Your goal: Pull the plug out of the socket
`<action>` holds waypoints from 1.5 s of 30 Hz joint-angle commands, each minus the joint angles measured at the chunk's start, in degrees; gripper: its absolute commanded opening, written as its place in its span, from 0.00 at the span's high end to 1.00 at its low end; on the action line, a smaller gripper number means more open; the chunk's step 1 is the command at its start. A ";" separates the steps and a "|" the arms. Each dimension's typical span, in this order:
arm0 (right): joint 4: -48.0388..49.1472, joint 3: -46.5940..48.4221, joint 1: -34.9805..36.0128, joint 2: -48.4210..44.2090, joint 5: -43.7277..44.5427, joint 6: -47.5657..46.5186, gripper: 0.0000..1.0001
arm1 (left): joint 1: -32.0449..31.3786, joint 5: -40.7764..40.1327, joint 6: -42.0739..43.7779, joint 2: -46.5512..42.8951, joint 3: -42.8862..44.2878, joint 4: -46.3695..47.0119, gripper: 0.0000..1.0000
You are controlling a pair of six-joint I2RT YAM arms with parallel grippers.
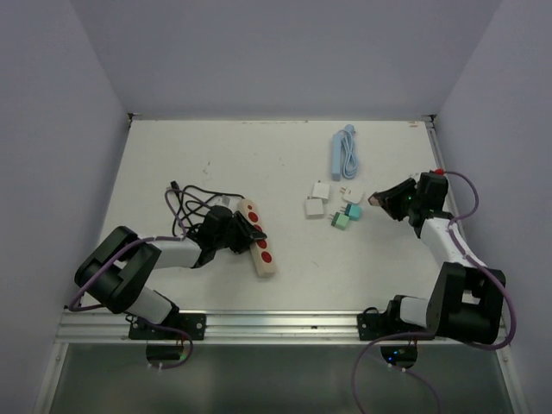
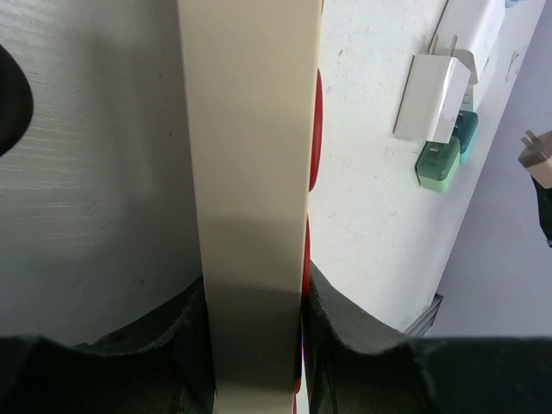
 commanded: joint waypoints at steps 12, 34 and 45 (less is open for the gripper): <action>19.28 -2.06 -0.44 15.24 -1.05 2.56 0.80 | 0.43 0.30 6.92 1.83 -4.52 -8.45 1.00; -4.24 -2.33 -1.05 4.19 5.88 -3.85 0.13 | 1.93 3.90 11.22 5.70 1.72 -8.98 1.00; -11.29 -1.10 -1.05 -9.79 3.96 -6.93 0.12 | 10.53 6.19 15.44 10.00 10.58 -13.37 1.00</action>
